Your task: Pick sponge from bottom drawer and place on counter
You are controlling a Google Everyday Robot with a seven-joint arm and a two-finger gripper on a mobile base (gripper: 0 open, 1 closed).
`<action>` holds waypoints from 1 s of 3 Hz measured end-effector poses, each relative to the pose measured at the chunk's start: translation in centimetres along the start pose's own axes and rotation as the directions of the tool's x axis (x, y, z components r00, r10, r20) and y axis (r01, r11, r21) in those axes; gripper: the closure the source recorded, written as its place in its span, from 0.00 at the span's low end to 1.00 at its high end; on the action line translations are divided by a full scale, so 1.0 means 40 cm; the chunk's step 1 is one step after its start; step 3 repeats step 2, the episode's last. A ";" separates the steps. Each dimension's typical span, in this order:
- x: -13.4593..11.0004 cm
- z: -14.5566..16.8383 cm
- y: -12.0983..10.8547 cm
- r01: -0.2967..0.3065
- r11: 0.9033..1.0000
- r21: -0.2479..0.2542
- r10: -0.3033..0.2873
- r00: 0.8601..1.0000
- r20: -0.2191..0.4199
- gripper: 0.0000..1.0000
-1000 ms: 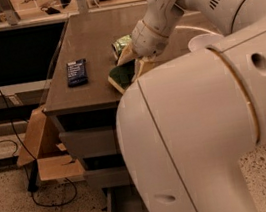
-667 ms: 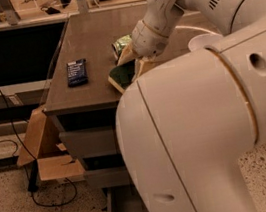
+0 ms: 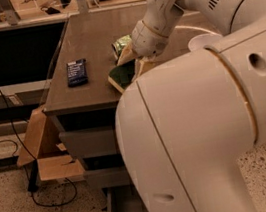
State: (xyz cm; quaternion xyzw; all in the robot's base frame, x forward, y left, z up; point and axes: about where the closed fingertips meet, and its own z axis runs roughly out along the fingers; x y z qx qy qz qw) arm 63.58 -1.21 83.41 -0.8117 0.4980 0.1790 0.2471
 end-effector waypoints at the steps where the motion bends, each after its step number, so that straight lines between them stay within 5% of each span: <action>1: 0.000 0.000 0.000 0.000 1.000 0.000 0.000 1.000 0.000 0.00; 3: 0.000 0.000 0.000 0.000 1.000 0.000 0.000 1.000 0.000 0.00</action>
Offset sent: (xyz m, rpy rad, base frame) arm 0.0000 0.0000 0.0000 0.0000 0.0000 0.0000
